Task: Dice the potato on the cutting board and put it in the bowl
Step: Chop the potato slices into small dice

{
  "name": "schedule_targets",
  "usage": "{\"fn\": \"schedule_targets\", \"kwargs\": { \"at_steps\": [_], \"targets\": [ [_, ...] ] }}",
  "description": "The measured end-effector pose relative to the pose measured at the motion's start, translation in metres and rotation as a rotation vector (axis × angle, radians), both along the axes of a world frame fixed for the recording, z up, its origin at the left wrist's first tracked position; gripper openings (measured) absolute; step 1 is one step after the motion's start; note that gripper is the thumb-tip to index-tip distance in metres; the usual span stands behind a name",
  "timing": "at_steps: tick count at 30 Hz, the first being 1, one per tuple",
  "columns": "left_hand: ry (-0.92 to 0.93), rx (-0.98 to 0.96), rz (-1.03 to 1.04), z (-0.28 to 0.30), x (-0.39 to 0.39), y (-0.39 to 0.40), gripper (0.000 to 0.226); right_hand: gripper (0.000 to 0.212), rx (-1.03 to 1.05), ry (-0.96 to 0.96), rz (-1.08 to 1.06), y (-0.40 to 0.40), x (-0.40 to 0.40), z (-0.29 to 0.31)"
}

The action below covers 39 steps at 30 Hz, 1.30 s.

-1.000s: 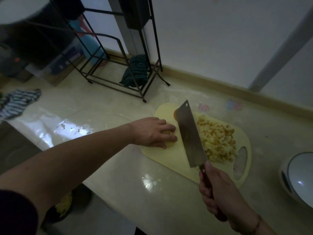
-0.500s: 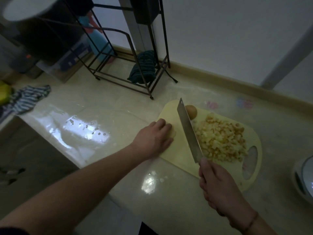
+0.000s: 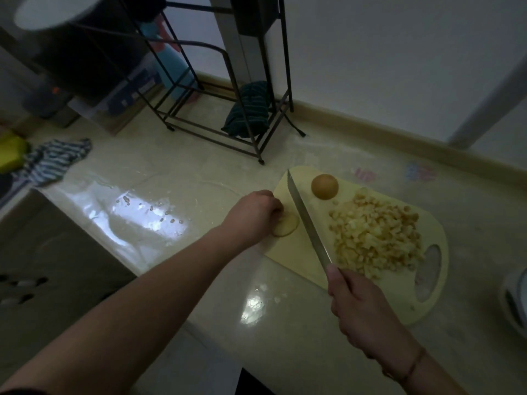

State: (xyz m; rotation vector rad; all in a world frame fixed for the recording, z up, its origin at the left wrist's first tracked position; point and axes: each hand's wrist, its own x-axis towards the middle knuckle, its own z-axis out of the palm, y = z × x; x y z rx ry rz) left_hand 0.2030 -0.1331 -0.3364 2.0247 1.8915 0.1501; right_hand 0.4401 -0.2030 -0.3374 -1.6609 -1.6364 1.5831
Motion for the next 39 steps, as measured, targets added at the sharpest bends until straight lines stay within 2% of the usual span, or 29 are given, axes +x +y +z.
{"fn": "schedule_targets", "kwargs": {
  "at_steps": [3,8,12,15,23,26,29,30,34,39],
  "targets": [
    [0.003,0.022,-0.023,-0.002,-0.001,0.004,0.024,0.068,0.006,-0.019,-0.001,0.001,0.001,0.0],
    [-0.102,0.099,-0.002,-0.007,-0.001,0.003,0.022,0.063,0.011,-0.022,0.008,0.001,0.001,0.001],
    [-0.087,0.138,-0.095,-0.007,-0.006,-0.009,0.028,0.068,0.016,-0.021,0.016,0.001,0.001,0.003],
    [-0.115,0.133,-0.068,-0.008,-0.012,-0.011,0.025,0.07,0.021,-0.029,0.01,0.001,0.001,0.001],
    [-0.02,0.131,-0.107,-0.006,-0.012,-0.008,0.025,0.069,0.0,-0.031,0.016,0.003,0.004,0.002],
    [-0.054,0.091,-0.13,-0.004,-0.015,-0.013,0.039,0.067,0.019,-0.03,0.026,0.002,0.003,0.005],
    [-0.066,-0.051,-0.141,-0.004,-0.02,-0.02,0.078,0.066,0.027,-0.036,0.028,0.002,0.001,0.006],
    [-0.046,-0.067,-0.165,-0.004,-0.021,-0.02,0.084,0.066,0.03,-0.038,0.028,0.002,0.001,0.007],
    [-0.064,-0.026,-0.179,-0.011,-0.021,-0.019,0.068,0.061,0.012,-0.032,0.028,0.002,0.0,0.009],
    [-0.156,0.017,-0.038,-0.014,0.002,-0.018,0.058,0.061,0.044,-0.047,0.029,0.005,0.001,0.013]
  ]
}}
